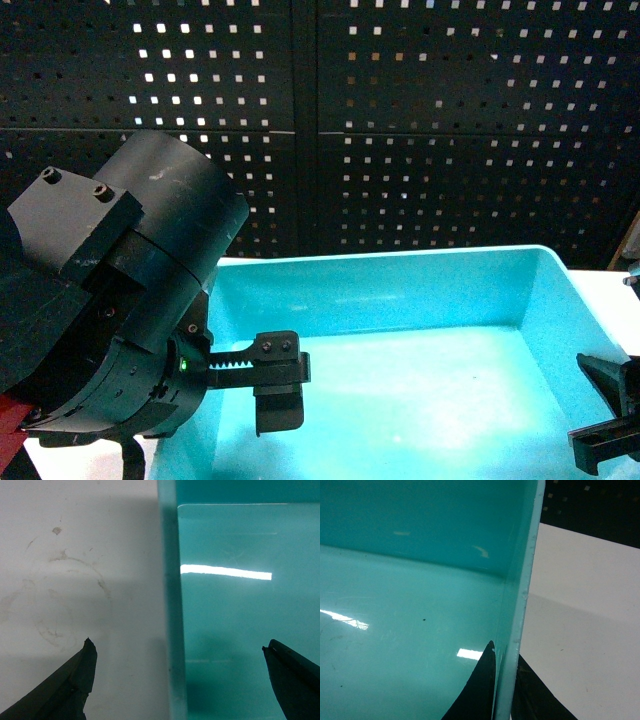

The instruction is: Stack blue boxes stably on right

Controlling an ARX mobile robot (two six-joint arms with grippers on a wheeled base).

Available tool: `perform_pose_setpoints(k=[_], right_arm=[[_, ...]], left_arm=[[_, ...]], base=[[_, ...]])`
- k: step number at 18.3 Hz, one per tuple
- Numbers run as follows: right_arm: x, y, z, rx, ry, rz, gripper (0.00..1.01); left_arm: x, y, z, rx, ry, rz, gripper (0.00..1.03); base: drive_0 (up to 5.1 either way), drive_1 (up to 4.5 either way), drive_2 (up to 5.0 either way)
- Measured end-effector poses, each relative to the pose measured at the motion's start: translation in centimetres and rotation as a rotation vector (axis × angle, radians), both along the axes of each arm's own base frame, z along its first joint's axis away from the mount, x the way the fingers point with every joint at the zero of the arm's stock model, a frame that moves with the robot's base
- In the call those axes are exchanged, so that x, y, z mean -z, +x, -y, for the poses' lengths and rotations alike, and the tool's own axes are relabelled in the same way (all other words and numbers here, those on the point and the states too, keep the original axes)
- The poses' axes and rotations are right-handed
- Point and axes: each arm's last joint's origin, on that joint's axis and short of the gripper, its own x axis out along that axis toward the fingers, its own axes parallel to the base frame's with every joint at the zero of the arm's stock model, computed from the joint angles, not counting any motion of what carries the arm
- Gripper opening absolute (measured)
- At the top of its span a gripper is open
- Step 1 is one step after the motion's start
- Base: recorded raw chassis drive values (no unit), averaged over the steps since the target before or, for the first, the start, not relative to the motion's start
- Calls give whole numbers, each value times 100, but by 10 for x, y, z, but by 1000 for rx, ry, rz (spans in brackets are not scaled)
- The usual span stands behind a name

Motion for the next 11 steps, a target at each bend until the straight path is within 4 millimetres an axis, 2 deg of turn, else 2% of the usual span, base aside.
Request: perform_pose_setpoints(k=[2,6,8,11], right_arm=[[0,0,0,0,0,2,7],[1,-2,0,0,1,6,7],[1,-4,0,-2,1,13,7],[4,-10,-2,0,-7,24,7]], left_arm=[[0,-1,1,-6,5,-1,89],[1,-3,4,-15,4,-7,64],[1,-4,4,-17,0,-6,47],[1,-4,5,-32,-1,-6,15]], base=[[0,0,0],[0,0,0],[0,0,0],[0,0,0]])
